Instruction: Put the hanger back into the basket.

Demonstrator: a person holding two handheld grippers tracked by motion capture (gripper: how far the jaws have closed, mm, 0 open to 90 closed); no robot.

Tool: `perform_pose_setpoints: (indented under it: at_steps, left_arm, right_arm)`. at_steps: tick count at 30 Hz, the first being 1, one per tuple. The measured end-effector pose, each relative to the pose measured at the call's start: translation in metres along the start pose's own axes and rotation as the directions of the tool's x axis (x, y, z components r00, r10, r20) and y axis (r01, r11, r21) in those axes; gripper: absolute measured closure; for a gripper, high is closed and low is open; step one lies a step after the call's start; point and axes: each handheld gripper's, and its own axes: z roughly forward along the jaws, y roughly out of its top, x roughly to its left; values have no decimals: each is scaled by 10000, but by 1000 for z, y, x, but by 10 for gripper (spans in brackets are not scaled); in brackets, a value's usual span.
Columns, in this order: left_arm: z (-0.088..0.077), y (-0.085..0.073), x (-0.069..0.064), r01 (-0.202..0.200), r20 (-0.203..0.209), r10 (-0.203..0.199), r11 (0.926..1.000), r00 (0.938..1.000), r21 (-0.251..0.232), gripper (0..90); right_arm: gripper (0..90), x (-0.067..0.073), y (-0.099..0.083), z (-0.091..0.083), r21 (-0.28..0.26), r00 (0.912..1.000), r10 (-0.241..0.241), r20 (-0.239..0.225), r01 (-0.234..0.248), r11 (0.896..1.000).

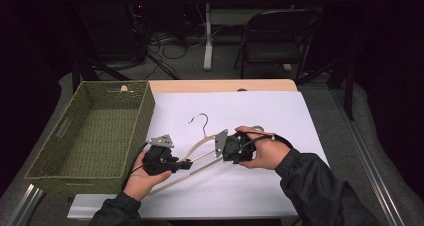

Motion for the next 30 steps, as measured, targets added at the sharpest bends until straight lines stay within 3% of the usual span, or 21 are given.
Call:
perform_pose_setpoints:
  at_steps: [11,12,17,30]
  left_arm:
    - [-22,7,-6,255,-626,-291,9981,9976,-566,875]
    - [-26,8,-7,224,-684,-265,9980,9973,-596,874]
    - [-54,11,-11,84,-1147,-171,9971,9933,-755,874]
    - [-115,20,-5,297,-1654,-496,9923,9850,-1203,873]
  right_arm:
    - [591,-1,-9,0,-421,9985,553,21,-551,9976]
    - [558,-1,-11,-1,-378,9969,788,10,-787,9962]
    - [526,-4,-19,-2,-657,9946,1042,-35,-1042,9924]
    - [519,-9,-31,0,-796,9895,1436,-161,-1444,9863]
